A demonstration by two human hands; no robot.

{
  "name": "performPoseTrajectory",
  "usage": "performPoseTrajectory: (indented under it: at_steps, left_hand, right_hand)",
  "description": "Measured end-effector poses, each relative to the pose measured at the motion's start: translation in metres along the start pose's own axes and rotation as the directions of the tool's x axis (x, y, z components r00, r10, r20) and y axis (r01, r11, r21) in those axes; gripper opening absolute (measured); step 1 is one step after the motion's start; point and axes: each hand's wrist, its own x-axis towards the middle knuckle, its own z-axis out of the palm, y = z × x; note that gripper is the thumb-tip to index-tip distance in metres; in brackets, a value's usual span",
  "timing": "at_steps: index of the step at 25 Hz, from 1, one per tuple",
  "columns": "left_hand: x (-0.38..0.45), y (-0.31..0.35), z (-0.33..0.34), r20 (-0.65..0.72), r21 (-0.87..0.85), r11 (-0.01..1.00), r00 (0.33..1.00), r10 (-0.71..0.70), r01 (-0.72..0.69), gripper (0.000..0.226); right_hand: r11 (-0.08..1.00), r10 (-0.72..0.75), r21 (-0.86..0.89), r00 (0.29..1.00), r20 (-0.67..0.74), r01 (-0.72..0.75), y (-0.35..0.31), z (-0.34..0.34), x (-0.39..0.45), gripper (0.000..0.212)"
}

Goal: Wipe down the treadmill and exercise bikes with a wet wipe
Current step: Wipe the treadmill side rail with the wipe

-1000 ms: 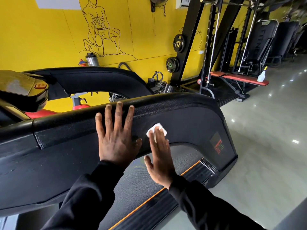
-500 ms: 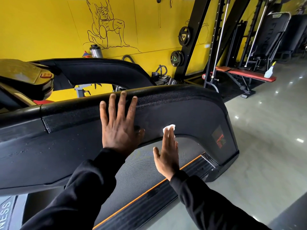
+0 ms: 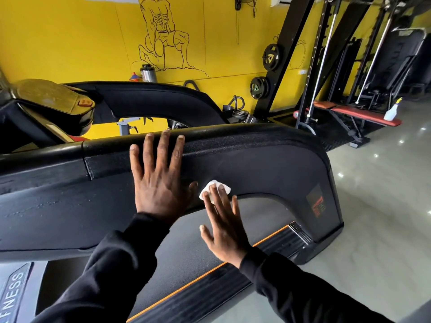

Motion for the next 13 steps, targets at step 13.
performPoseTrajectory:
  at_steps: [13]
  left_hand:
    - [-0.001, 0.001, 0.005, -0.018, 0.005, 1.000, 1.000, -0.020, 0.020, 0.105]
  right_hand:
    - [0.864, 0.427, 0.385, 0.878, -0.215, -0.326, -0.006, -0.041, 0.066, 0.072]
